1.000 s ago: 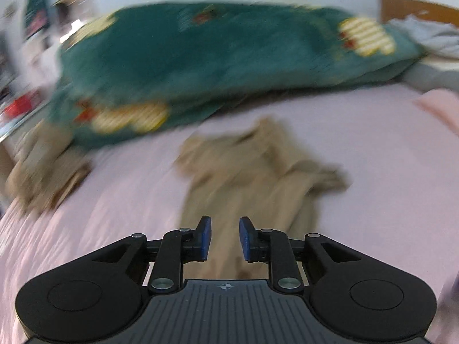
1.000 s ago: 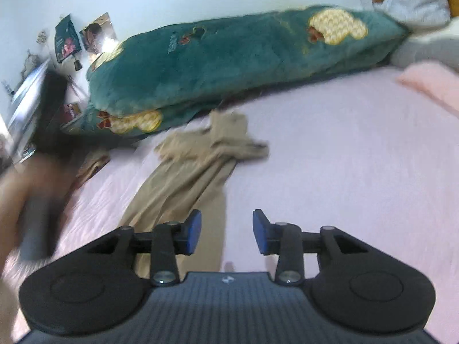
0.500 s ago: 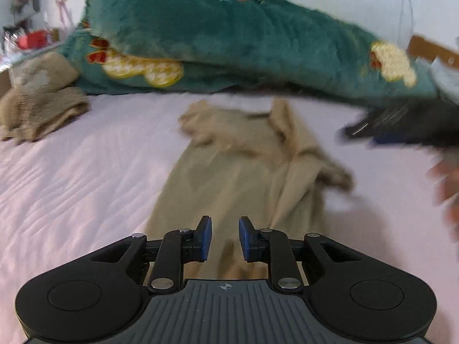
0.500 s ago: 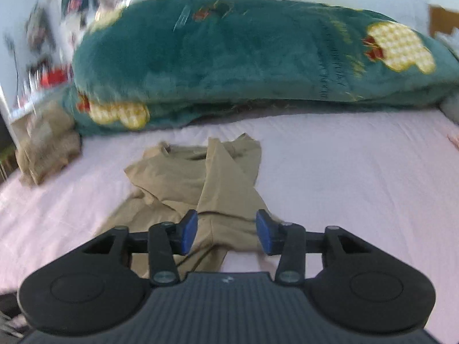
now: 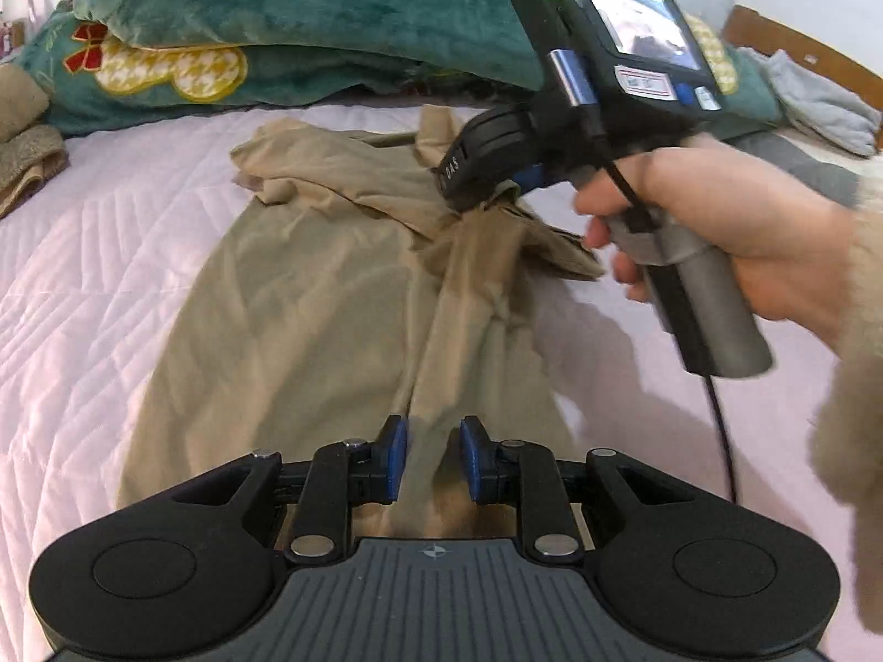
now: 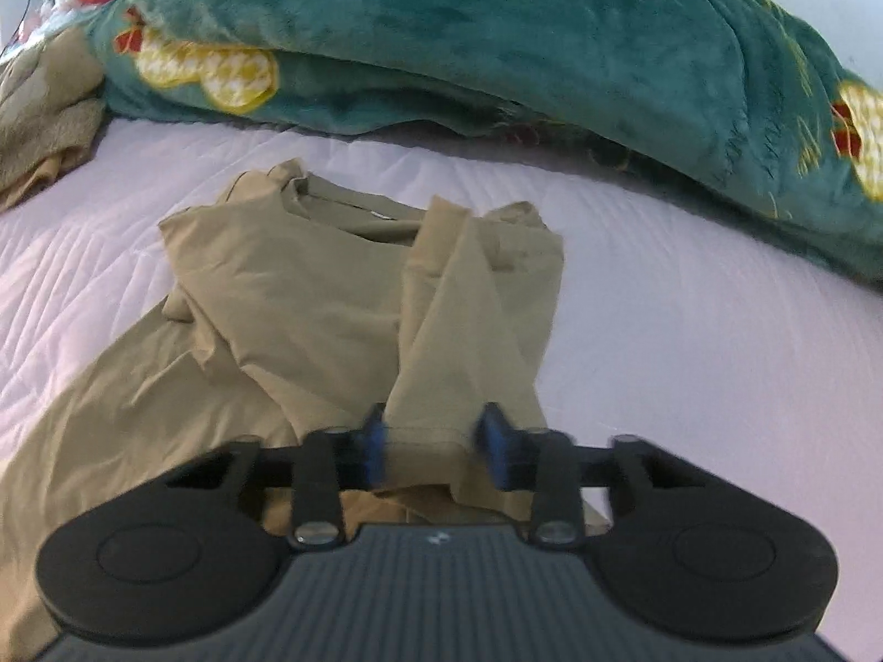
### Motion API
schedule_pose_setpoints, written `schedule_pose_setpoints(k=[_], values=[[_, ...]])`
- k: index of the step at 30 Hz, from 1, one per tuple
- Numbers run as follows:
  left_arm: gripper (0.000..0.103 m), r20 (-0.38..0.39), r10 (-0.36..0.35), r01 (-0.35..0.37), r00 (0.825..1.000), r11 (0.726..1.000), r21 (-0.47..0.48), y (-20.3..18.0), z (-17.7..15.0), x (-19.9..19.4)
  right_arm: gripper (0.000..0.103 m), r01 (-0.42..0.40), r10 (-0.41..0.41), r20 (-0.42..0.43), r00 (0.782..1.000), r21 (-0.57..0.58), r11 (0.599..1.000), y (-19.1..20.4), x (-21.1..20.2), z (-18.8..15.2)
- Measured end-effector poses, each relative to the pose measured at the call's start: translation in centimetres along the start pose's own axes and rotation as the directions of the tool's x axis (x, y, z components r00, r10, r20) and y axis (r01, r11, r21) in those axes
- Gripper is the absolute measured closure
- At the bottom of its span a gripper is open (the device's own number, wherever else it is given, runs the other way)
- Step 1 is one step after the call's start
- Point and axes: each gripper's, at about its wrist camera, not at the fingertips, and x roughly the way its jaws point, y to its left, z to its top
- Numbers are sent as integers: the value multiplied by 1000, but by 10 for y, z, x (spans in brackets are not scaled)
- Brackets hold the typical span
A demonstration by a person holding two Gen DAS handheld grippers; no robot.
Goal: Fold clothes
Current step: 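Grasp the shirt sleeve with the left gripper while the right gripper holds the shirt, then release the khaki shirt onto the bed with both grippers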
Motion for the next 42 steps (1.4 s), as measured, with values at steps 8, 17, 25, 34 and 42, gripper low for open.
schedule_pose_setpoints(k=[8,17,25,34,42], values=[[70,-28,51,-50,998,999,15,-4,-9,8,77,-25,25,-11,1000,-7,1000,-4,2,3],[99,52,34,-32,998,999,-43,-16,-1,-10,93,9,-11,56,998,26,1000,-30,-22,6],[99,83,-78,80,993,997,-15,-64,10,-21,93,62,-69,96,993,77,995,-70,-42,3],[99,24,-200,198,980,978,63,-144,-6,3,93,191,-203,54,978,172,966,-148,-52,-23],[95,18,-159,156,987,981,114,-157,-23,-11,89,181,-175,-45,983,226,957,-179,-56,-68]])
